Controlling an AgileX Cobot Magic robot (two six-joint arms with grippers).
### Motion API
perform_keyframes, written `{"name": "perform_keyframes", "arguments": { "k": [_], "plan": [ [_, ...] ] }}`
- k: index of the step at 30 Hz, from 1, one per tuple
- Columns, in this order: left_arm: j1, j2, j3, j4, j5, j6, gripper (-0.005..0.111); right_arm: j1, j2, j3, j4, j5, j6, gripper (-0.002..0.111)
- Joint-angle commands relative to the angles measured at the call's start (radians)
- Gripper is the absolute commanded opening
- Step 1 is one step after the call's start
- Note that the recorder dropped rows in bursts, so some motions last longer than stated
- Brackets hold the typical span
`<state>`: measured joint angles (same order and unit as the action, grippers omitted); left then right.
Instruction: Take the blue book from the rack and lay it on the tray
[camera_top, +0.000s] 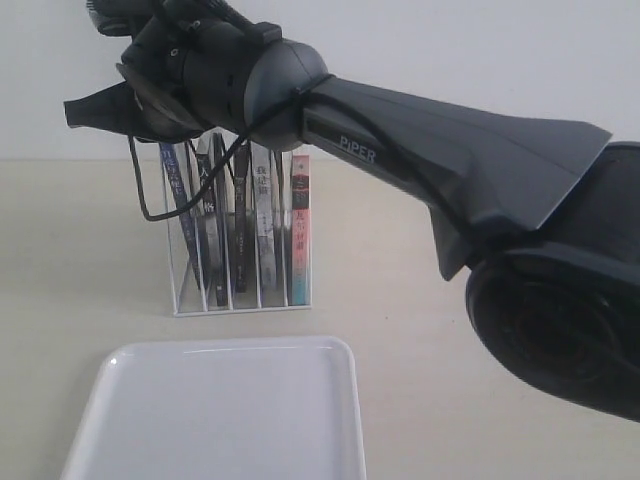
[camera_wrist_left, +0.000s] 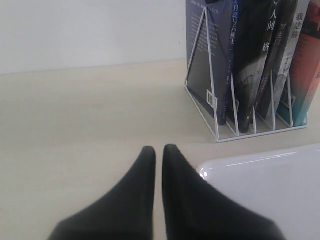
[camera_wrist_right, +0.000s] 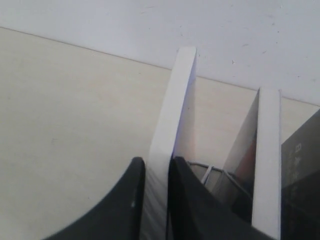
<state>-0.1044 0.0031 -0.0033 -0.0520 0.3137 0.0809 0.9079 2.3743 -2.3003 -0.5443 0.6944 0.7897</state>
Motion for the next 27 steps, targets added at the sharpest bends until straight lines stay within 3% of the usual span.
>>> {"name": "perform_keyframes", "arguments": {
  "k": [1, 9, 12, 27],
  "plan": [
    [0.004, -0.003, 0.003, 0.001, 0.001, -0.007, 0.005, -0.003, 0.006, -0.005, -0.004, 0.002, -0.006, 0.013],
    [0.004, -0.003, 0.003, 0.001, 0.001, -0.007, 0.005, -0.003, 0.006, -0.005, -0.027, 0.005, -0.006, 0.012],
    [0.004, -0.003, 0.003, 0.001, 0.001, -0.007, 0.005, -0.001, 0.003, -0.005, -0.047, 0.012, -0.021, -0.001],
    [0.004, -0.003, 0.003, 0.001, 0.001, -0.007, 0.005, -0.001, -0.105, -0.005, -0.067, 0.034, -0.050, 0.000]
  ]
}}
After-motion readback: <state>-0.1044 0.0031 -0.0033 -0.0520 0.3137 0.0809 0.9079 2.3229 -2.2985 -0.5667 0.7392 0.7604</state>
